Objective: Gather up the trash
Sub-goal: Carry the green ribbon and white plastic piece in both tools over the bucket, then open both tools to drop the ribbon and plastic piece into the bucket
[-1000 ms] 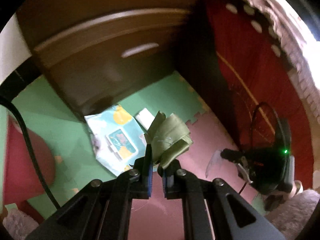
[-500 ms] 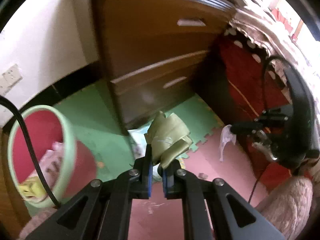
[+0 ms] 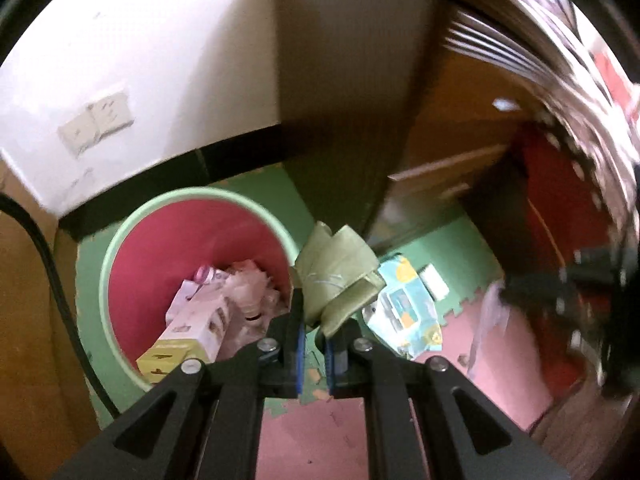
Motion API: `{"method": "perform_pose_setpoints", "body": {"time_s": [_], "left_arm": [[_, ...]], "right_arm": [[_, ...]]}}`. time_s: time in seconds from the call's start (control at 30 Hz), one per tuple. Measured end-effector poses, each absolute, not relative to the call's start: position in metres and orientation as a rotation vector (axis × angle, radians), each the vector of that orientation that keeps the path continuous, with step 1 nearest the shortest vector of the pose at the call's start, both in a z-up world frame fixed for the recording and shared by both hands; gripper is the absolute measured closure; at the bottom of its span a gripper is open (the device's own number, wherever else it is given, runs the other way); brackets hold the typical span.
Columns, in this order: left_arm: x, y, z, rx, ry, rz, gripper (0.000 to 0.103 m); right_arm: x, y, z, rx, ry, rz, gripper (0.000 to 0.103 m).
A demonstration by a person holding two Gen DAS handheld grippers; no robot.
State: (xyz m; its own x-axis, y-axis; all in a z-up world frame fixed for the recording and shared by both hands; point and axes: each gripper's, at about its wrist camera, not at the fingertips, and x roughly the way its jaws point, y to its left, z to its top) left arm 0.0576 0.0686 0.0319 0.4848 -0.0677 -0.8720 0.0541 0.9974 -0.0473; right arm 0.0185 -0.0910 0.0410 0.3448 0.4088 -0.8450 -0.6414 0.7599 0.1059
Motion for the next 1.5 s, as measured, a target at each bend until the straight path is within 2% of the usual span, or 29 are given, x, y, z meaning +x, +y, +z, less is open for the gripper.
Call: {"method": "perform_pose_setpoints", "body": {"time_s": [0.37, 0.87, 1.03, 1.1, 1.17, 1.5], "left_arm": [[0.093, 0.143, -0.001, -0.169, 1.106, 0.077, 0.096], [0.099, 0.175, -0.041, -0.242, 1.261, 0.163, 0.095], [0.098, 0.183, -0.041, -0.300, 1.272, 0.179, 0.085], [0.099, 0.182, -0.036, -0.298, 1.260, 0.177, 0.070], [0.099, 0.179, -0.031, -0.281, 1.252, 0.187, 0.065], [0.100, 0.186, -0.027, -0.307, 1.258, 0.206, 0.065]], "right_arm": [[0.026, -0.024, 0.019, -0.228, 1.033, 0.714, 0.100], [0.038, 0.018, 0.000, -0.197, 1.074, 0.699, 0.100], [0.039, 0.021, -0.002, -0.200, 1.078, 0.699, 0.100], [0.039, 0.022, -0.004, -0.202, 1.082, 0.696, 0.100], [0.040, 0.023, -0.006, -0.199, 1.086, 0.693, 0.100], [0.049, 0.031, -0.014, -0.189, 1.107, 0.678, 0.100]]}}
